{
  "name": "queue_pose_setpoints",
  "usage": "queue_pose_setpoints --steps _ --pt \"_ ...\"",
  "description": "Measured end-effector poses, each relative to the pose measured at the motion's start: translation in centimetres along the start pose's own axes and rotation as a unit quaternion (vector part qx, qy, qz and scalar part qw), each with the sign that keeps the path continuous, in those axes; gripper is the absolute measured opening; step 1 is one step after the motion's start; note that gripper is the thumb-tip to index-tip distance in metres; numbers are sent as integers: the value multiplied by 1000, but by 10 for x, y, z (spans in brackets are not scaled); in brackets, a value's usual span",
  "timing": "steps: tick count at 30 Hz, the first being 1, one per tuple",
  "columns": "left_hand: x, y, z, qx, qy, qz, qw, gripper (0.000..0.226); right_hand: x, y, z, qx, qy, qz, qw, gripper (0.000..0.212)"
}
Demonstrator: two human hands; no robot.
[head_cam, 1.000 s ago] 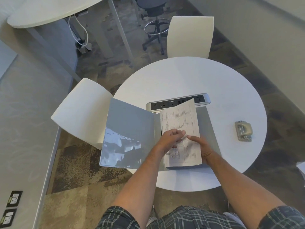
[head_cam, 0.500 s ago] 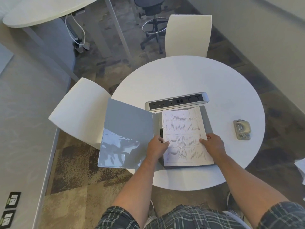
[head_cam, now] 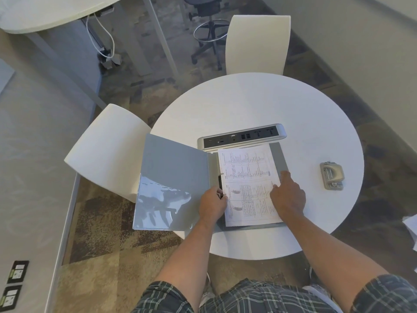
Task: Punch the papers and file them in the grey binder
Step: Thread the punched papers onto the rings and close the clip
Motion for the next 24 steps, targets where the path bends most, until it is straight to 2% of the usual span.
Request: queue_pose_setpoints --steps 2,3,5,7,9,12,14,20,24 --pt "-2 0 0 -14 6 2 1000 8 10 -11 -2 68 13 53 996 46" --pt "-3 0 0 -18 9 3 1000 9 16 -19 -6 68 -7 87 994 51" --pt "-5 2 -1 -15 18 5 1000 10 32 -36 -23 61 -78 171 980 57" --pt "-6 0 -3 19 26 18 999 14 49 -48 -46 101 -140 248 953 61" --pt "-5 -7 -6 80 36 59 994 17 61 -53 -64 134 -186 285 931 66" --pt "-5 -22 -10 169 55 121 977 11 71 -51 -80 164 -215 294 917 72" --pt "-5 -25 -11 201 61 127 969 7 71 -46 -84 183 -220 285 915 75" --pt "-5 -25 -12 198 66 132 969 9 67 -32 -92 209 -244 283 904 86" --pt "-7 -19 -16 188 39 140 971 15 69 -37 -88 185 -217 307 908 84"
Point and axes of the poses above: each hand's wrist, its own x-axis away from the middle knuckle, its own z-axis out of the back of the hand, y = z × x, the point moved 9 cm from there along -x, towards the middle knuckle, and after that the axes turned 12 degrees about -z, right-handed, at the moved point
